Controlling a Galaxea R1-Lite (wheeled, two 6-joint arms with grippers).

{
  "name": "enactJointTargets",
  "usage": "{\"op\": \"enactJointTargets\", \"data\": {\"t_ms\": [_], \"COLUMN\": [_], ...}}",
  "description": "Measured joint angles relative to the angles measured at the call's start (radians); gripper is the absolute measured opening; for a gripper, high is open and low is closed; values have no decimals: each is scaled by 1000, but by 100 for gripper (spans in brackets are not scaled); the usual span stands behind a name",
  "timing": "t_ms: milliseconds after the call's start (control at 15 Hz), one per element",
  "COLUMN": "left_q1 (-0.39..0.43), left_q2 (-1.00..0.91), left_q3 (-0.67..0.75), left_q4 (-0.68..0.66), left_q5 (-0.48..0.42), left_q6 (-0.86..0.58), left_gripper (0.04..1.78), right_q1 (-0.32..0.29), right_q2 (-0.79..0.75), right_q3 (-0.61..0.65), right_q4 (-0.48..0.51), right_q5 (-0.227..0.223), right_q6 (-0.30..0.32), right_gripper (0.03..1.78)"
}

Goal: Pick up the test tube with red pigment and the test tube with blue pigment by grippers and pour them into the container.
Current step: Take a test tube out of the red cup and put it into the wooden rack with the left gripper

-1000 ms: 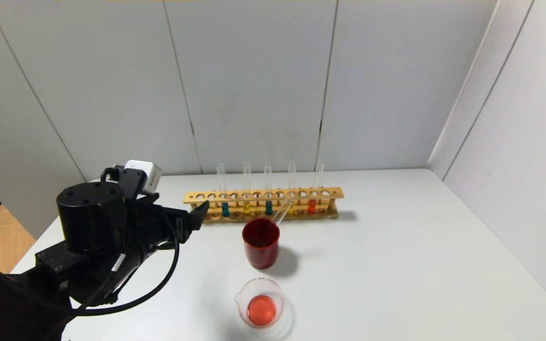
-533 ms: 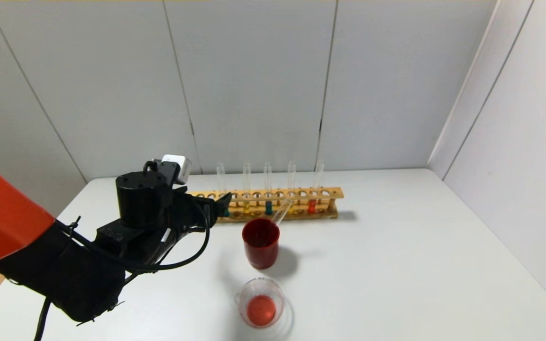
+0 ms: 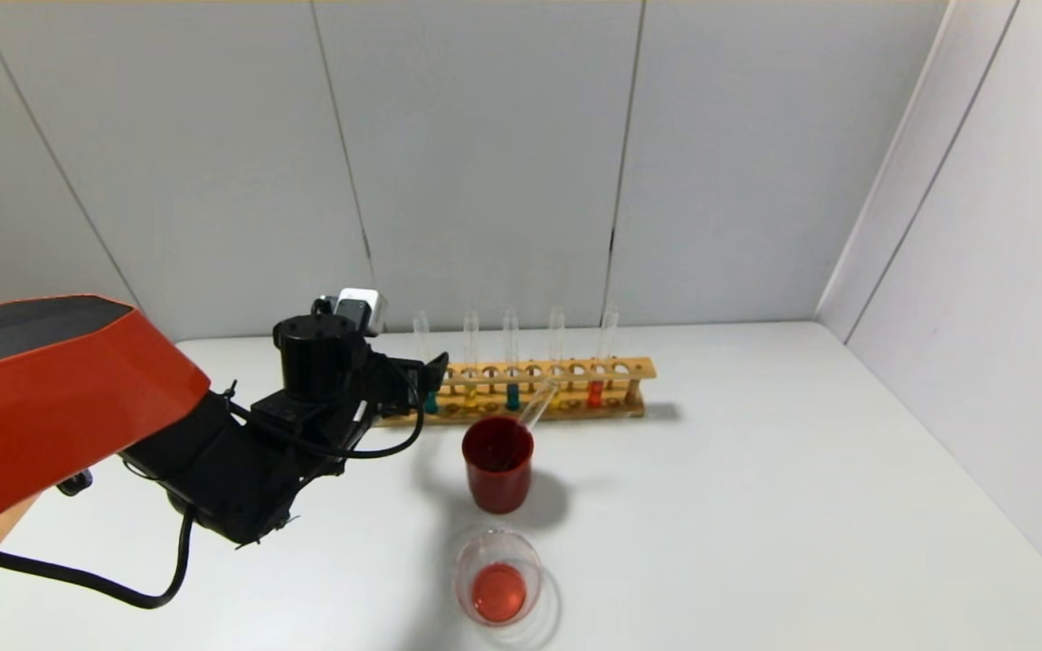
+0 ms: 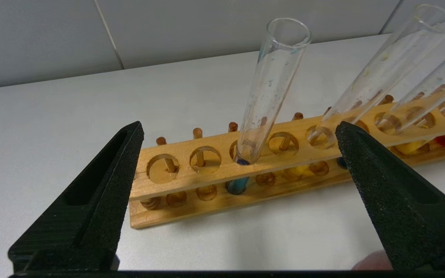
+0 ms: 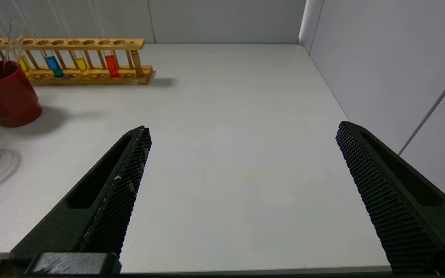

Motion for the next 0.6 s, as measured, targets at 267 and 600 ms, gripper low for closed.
{"op": "enactJointTargets", "data": {"t_ms": [267,600], "left_q1": [0,0], "left_q2": [47,73], "left_q3": [-52,-95], "left_q4": [14,32], "left_q5": [0,0], "left_q6": [2,7], "left_gripper": [175,175], "right_q1": [0,0], "right_q2": [0,0], "right_q3": [0,0], "right_q4": [0,0], "right_q5": [0,0], "right_q6": [0,0], "right_gripper": [175,175]}}
